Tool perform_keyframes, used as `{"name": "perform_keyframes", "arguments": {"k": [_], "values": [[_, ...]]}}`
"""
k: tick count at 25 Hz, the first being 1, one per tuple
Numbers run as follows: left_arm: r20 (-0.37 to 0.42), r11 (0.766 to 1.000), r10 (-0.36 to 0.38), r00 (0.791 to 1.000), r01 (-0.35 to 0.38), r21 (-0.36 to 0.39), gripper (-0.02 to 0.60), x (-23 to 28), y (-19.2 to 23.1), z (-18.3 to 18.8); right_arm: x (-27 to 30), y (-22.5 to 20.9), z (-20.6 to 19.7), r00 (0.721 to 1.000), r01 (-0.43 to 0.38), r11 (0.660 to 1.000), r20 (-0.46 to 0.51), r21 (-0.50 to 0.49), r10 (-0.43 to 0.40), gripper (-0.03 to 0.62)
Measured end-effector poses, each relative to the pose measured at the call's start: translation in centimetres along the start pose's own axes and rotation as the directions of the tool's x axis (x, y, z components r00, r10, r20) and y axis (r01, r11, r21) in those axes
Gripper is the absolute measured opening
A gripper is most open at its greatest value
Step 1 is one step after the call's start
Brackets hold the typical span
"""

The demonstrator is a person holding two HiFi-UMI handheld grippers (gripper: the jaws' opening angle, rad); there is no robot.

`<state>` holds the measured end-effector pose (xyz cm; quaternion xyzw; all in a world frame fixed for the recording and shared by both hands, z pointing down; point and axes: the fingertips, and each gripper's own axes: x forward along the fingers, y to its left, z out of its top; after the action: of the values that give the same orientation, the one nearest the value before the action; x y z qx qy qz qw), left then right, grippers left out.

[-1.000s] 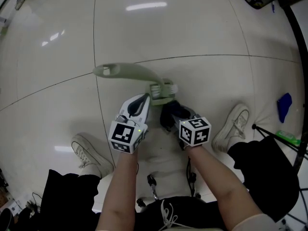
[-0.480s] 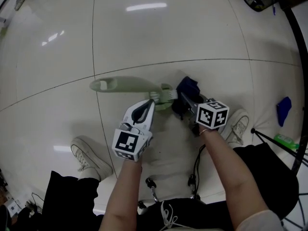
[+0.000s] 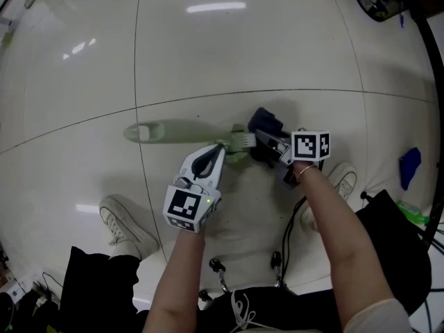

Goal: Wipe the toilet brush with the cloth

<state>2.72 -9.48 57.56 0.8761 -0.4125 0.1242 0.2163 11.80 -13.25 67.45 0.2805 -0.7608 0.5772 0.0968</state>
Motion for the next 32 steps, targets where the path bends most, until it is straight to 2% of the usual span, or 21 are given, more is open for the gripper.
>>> {"name": "perform_keyframes", "arguments": {"k": [4, 8, 10, 13, 15, 16, 17, 19, 21, 23, 25, 28, 30, 32], "values": [[0.011, 1.0, 0.012, 1.0, -0.012, -0.001, 0.006, 0.0, 0.1, 0.1, -0.8, 0.3, -2.1, 0.999, -0.039, 0.996, 0.013, 0.079, 0.038, 0.063], [0.015, 1.0, 0.019, 1.0, -0.019, -0.014, 0.006, -0.1, 0.2, -0.1, -2.1, -0.2, -4.4, 0.997, -0.009, 0.972, 0.082, 0.235, -0.01, 0.063], [0.017, 1.0, 0.023, 1.0, -0.023, -0.015, 0.006, -0.1, 0.2, -0.2, -2.2, 0.4, -5.4, 0.988, -0.081, 0.949, 0.152, 0.304, 0.035, 0.063], [0.027, 0.999, 0.034, 0.999, -0.033, -0.023, 0.006, 0.0, 0.4, -0.3, -2.0, 1.2, -7.5, 0.966, -0.203, 0.877, 0.235, 0.436, 0.106, 0.063], [0.022, 0.999, 0.039, 0.999, -0.038, -0.03, 0.006, 0.1, 0.4, -0.3, -2.4, 1.0, -8.6, 0.964, -0.205, 0.842, 0.25, 0.5, 0.087, 0.063], [0.019, 0.998, 0.042, 0.999, -0.042, -0.037, 0.006, 0.1, 0.4, -0.3, -2.8, 0.8, -8.7, 0.966, -0.182, 0.846, 0.252, 0.501, 0.059, 0.063], [0.018, 0.998, 0.048, 0.999, -0.047, -0.046, 0.006, 0.1, 0.4, -0.2, -3.4, 0.5, -8.4, 0.968, -0.144, 0.865, 0.248, 0.481, 0.023, 0.063], [0.024, 0.996, 0.062, 0.998, -0.061, -0.066, 0.006, -0.1, 0.6, -0.1, -4.6, -0.2, -6.5, 0.97, -0.037, 0.926, 0.236, 0.376, -0.057, 0.063], [0.033, 0.994, 0.076, 0.997, -0.073, -0.08, 0.006, -0.1, 0.7, 0.0, -5.6, -0.3, -3.4, 0.964, 0.074, 0.976, 0.235, 0.203, -0.122, 0.063], [0.037, 0.993, 0.084, 0.996, -0.081, -0.08, 0.006, -0.1, 0.6, 0.1, -6.1, 0.5, 0.3, 0.958, 0.141, 0.99, 0.251, 0.016, -0.141, 0.063], [0.032, 0.993, 0.088, 0.996, -0.085, -0.079, 0.006, -0.1, 0.6, 0.1, -5.5, 2.4, 3.7, 0.963, 0.127, 0.984, 0.255, -0.123, -0.093, 0.063], [0.022, 0.994, 0.082, 0.996, -0.08, -0.075, 0.006, 0.0, 0.5, 0.0, -3.4, 6.1, 7.7, 0.974, 0.032, 0.97, 0.224, -0.241, 0.024, 0.063], [0.015, 0.994, 0.076, 0.997, -0.074, -0.076, 0.006, 0.1, 0.4, 0.0, -1.5, 8.2, 9.3, 0.982, -0.025, 0.95, 0.17, -0.31, 0.081, 0.064], [0.01, 0.995, 0.068, 0.998, -0.067, -0.078, 0.006, 0.2, 0.3, -0.1, 0.8, 9.8, 9.8, 0.99, -0.083, 0.919, 0.075, -0.386, 0.12, 0.063]]}}
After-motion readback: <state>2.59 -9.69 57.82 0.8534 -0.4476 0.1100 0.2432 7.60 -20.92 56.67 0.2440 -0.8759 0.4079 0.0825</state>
